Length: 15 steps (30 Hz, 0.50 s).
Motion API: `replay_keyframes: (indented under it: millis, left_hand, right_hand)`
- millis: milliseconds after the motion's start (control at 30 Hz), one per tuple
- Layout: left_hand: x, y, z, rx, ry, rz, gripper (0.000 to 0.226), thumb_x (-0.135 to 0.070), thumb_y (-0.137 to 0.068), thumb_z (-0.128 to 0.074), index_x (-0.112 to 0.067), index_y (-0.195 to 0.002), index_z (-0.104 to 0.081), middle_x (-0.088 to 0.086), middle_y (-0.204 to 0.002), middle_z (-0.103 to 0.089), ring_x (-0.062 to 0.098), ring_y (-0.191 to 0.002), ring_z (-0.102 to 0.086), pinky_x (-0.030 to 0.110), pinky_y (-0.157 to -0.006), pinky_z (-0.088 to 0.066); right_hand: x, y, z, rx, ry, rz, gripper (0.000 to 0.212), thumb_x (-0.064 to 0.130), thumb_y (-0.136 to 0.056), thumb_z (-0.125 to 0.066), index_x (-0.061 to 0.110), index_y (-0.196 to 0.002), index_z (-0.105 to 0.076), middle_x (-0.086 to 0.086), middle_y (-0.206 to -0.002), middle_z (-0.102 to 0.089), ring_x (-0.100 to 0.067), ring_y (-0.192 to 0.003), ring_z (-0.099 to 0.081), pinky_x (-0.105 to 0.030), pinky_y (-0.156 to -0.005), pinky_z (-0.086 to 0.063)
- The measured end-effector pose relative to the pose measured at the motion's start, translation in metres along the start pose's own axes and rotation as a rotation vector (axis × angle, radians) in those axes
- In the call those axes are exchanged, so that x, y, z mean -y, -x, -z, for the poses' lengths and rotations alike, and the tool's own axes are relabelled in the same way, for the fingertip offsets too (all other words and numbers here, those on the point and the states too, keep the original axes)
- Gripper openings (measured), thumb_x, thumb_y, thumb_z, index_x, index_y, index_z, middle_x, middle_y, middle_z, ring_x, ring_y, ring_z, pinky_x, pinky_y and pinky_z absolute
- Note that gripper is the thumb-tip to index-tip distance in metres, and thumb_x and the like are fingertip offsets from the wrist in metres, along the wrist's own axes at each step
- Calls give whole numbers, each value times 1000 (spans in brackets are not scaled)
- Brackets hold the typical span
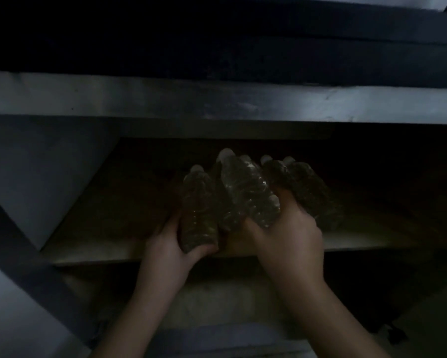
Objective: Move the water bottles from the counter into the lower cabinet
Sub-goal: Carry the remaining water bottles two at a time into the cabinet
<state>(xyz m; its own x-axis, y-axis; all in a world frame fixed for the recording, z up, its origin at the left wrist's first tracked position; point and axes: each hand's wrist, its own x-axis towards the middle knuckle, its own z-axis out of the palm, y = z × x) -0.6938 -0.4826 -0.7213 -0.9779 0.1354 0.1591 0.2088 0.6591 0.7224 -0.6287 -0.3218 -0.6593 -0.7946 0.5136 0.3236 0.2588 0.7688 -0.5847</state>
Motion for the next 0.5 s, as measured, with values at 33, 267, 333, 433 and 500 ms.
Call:
replay_keyframes:
  millis: [33, 267, 333, 433, 500]
  left_hand:
    - [0, 1, -2, -25, -15, 3, 86, -51, -66, -80, -33, -141, -42, -7, -132, -56, 14, -120, -52, 32, -98, -43]
    - [-7, -18, -7, -18, -25, -16, 76, -44, -77, -76, -21, -142, -45, 4, -129, -61, 23, -114, -58, 23, -81, -39]
    - [-4, -24, -8, -13, -23, -22, 79, -45, -77, -75, -20, -145, -42, 7, -130, -61, 26, -114, -58, 25, -83, -41]
    - [0, -31, -9, -1, -75, -11, 80, -49, -77, -73, -20, -145, -42, 7, -131, -60, 27, -116, -57, 31, -89, -45]
    - [0, -34, -10, 0, -92, -25, 81, -51, -77, -73, -20, -145, -42, 6, -133, -59, 26, -119, -56, 31, -92, -44]
  right_hand:
    - [2, -3, -3, -8, 37, -23, 47, 53, -80, -67, 34, -120, -50, 13, -96, -57, -5, -79, -54, -21, -63, -42]
    - [15, -36, -26, 131, 154, 29, 80, 54, -82, -60, 17, -146, -29, -11, -144, -39, -28, -127, -44, -35, -98, -42]
    - [10, -36, -24, 253, 46, 73, 91, 50, -80, -64, 17, -150, -17, -12, -151, -24, -33, -135, -30, -40, -108, -34]
    - [-1, -18, -17, 174, 12, 102, 95, 49, -77, -71, 23, -149, -15, -11, -148, -22, -30, -134, -31, -38, -107, -37]
    - [-5, -6, -16, -11, 12, 139, 89, 50, -75, -73, 18, -146, -29, -12, -143, -34, -27, -129, -42, -35, -103, -41]
